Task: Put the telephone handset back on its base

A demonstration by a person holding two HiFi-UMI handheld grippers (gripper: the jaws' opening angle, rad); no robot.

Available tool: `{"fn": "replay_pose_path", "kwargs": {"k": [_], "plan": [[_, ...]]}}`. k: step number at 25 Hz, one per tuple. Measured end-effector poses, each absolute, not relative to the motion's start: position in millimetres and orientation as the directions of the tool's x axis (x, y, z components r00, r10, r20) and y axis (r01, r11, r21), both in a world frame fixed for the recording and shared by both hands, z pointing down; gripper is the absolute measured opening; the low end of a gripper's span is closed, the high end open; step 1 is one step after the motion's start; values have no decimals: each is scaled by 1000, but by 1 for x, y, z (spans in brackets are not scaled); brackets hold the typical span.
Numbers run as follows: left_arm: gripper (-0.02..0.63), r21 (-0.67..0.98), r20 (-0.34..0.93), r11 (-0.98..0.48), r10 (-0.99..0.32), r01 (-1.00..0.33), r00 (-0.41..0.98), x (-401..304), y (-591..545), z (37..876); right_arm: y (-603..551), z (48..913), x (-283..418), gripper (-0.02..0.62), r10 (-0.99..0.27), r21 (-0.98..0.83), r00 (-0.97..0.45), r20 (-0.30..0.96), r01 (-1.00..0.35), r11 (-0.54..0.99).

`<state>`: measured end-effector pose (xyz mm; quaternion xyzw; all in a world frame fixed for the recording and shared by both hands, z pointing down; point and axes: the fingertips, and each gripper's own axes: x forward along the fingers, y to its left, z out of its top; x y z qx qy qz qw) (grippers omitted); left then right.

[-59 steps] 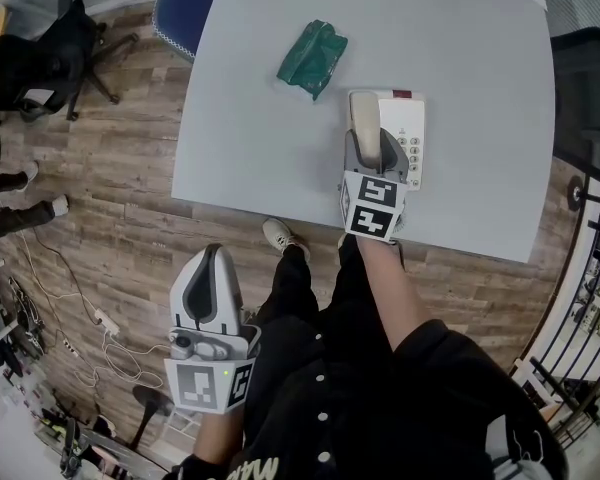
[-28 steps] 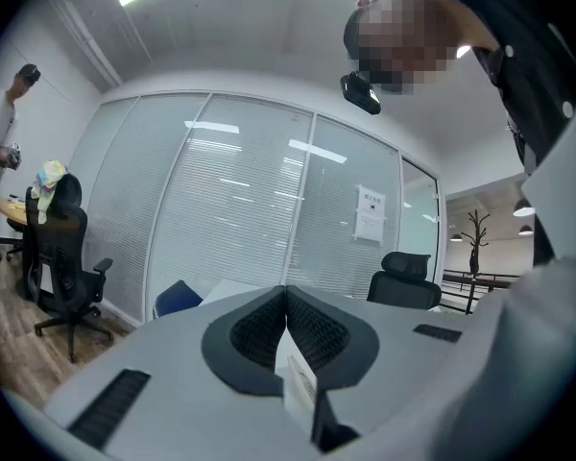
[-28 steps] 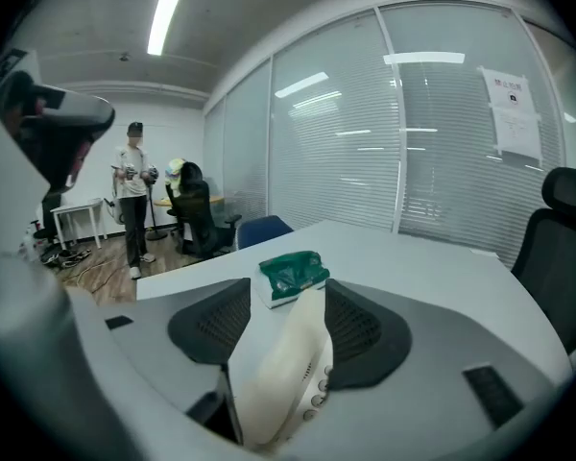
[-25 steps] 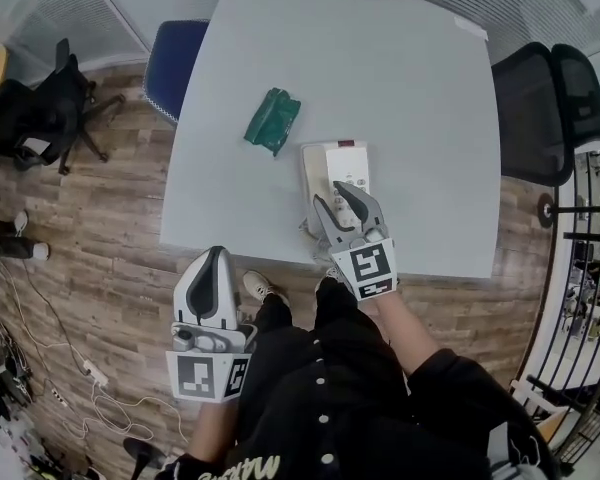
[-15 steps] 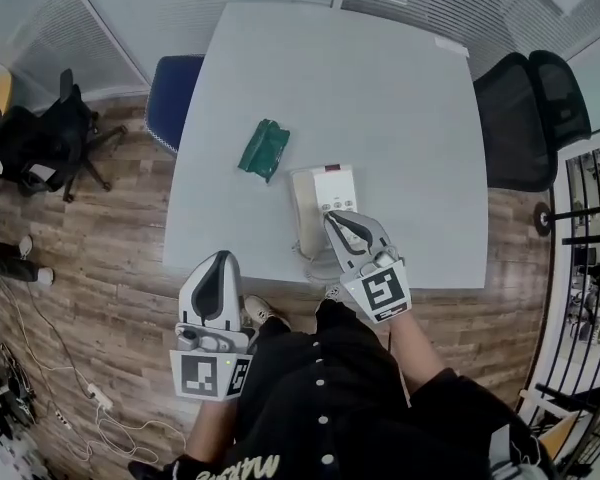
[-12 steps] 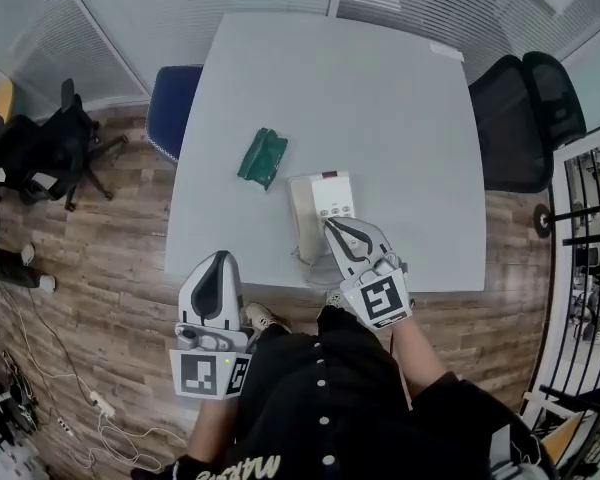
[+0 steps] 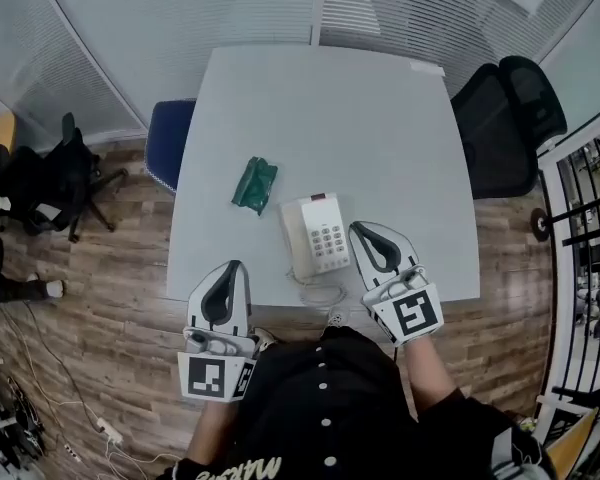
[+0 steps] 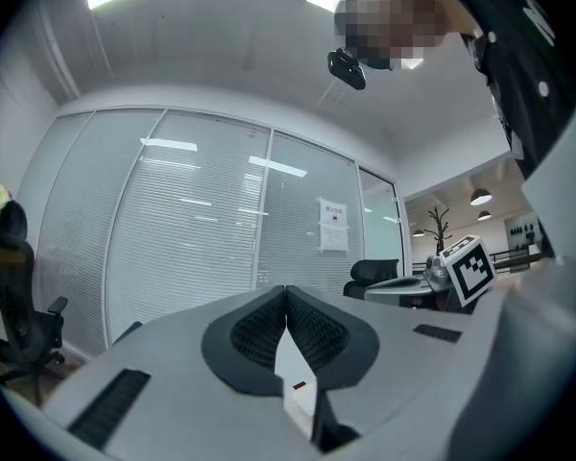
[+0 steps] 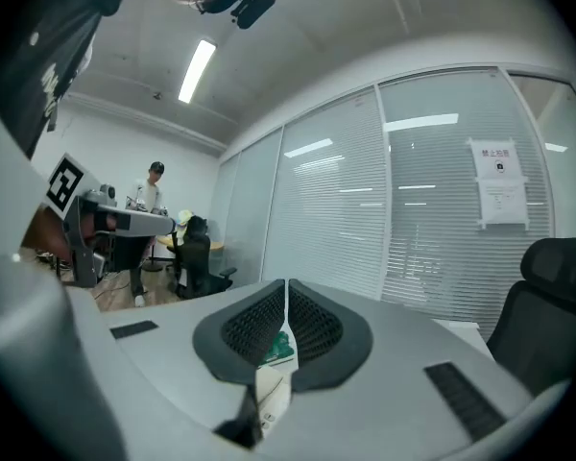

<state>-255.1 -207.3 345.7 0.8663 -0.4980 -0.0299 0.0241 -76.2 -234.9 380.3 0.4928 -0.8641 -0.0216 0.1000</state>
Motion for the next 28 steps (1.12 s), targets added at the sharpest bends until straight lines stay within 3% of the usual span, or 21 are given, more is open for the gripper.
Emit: {"fn": "replay_pose_path", "kwargs": {"k": [10, 28], "plan": [[15, 53, -59, -519, -854, -853, 517, -244, -208, 337, -218, 342, -35, 37, -914, 103, -404, 32, -908, 405], [15, 17, -105, -480, -873, -877, 476, -258, -211, 317, -212, 336, 9, 35, -961, 148, -277, 11, -950, 275]]}}
